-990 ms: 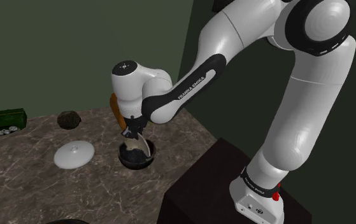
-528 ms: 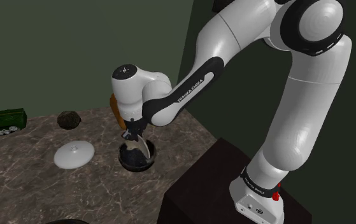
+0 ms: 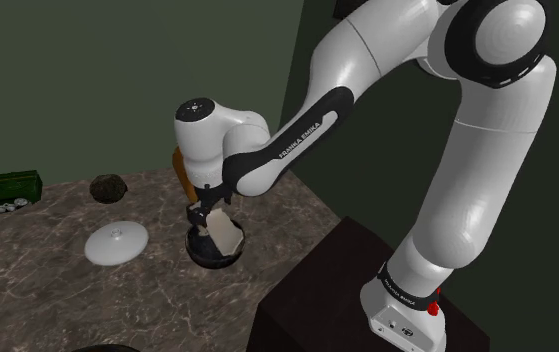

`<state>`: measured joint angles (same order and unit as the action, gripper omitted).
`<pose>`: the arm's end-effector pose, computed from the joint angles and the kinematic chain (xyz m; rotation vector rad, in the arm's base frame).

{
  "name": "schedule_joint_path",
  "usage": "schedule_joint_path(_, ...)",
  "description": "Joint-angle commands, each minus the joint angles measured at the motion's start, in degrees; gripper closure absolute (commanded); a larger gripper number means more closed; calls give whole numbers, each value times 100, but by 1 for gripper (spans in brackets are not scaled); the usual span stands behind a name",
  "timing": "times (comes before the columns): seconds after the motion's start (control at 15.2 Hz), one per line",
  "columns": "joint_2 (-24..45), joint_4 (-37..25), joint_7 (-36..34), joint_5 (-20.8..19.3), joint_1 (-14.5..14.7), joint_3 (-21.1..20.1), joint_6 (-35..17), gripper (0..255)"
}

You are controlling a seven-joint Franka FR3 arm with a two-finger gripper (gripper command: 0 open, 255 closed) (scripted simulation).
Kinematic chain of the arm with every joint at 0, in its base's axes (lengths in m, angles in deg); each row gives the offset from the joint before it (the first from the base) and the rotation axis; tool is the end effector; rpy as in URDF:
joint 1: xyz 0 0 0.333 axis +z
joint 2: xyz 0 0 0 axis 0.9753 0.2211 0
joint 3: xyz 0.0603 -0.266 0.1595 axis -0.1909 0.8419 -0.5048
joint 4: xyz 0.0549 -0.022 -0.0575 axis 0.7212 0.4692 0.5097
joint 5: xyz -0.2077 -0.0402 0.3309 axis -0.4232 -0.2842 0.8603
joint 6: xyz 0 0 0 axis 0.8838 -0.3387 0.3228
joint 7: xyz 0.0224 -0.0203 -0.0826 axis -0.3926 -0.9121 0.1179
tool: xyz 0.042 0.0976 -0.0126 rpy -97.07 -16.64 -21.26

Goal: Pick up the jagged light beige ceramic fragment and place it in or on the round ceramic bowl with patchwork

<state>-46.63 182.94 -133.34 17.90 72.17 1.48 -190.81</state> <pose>0.4607 0.2524 0.2698 2.8681 0.1786 0.1112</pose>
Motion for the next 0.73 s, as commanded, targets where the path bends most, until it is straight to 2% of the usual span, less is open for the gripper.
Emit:
schedule_joint_path(0.0, -218, -46, 168, 264, -25, -110, 190, 0)
schedule_joint_path(0.13, -473, -129, 363, 566, -40, -223, 439, 0)
schedule_joint_path(0.66, -474, -129, 363, 567, -37, -220, 439, 0)
